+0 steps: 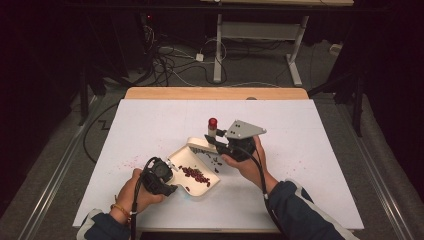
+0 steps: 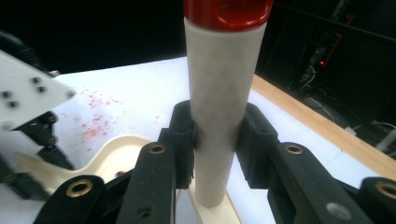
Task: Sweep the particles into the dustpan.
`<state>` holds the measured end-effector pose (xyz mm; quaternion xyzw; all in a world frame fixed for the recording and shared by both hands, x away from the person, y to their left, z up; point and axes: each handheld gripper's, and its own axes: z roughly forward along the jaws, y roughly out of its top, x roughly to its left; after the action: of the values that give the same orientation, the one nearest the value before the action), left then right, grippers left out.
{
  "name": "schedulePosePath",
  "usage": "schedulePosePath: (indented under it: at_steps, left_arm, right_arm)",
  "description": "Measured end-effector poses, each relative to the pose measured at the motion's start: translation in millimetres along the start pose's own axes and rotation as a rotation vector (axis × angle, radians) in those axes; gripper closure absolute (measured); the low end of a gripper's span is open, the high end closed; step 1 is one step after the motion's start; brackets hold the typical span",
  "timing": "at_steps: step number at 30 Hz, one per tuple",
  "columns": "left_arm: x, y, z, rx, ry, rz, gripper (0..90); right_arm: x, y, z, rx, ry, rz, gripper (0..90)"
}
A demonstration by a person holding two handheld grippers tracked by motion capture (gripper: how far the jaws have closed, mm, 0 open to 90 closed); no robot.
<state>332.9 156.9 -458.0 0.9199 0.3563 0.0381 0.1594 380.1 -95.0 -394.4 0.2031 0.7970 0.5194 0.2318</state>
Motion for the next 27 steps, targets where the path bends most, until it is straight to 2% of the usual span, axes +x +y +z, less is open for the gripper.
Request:
schedulePosePath:
  at_steps: [3,5,7,8,11,14,19,22,27]
  left_arm:
    - [-4.7,3.8,0.8,0.005,0.010,0.003,63.8]
    - [-7.9,5.6,2.0,0.007,0.009,0.006,63.8]
    - [-9.2,7.3,1.7,0.005,0.008,0.014,63.8]
    - [-10.6,7.7,2.3,0.005,-0.002,0.005,63.8]
    - [-13.5,9.4,2.8,0.011,0.010,0.022,63.7]
    - [-13.4,9.5,2.9,0.010,0.009,0.028,63.7]
    - [-14.2,10.1,2.9,0.013,0.007,0.046,63.7]
    - [-14.1,10.0,2.8,0.014,0.005,0.051,63.7]
    - [-15.2,10.4,2.5,0.023,0.006,0.057,63.7]
  right_arm:
    - [12.4,-1.6,-10.2,-0.017,0.002,0.021,70.5]
    - [19.5,-1.5,-14.8,-0.038,0.037,0.032,70.5]
    - [27.5,-0.4,-16.7,-0.037,0.047,0.006,70.5]
    - [30.8,-0.2,-17.2,-0.042,0.045,0.003,70.5]
    - [35.4,1.1,-18.2,-0.068,0.053,-0.020,70.5]
    - [31.7,2.4,-23.0,-0.109,0.050,-0.023,70.5]
    - [16.0,7.9,-51.2,-0.134,-0.033,0.006,70.5]
    - [3.7,6.6,-73.1,-0.091,-0.119,0.028,70.5]
    - [-7.0,-13.8,-106.3,-0.002,-0.281,0.051,70.5]
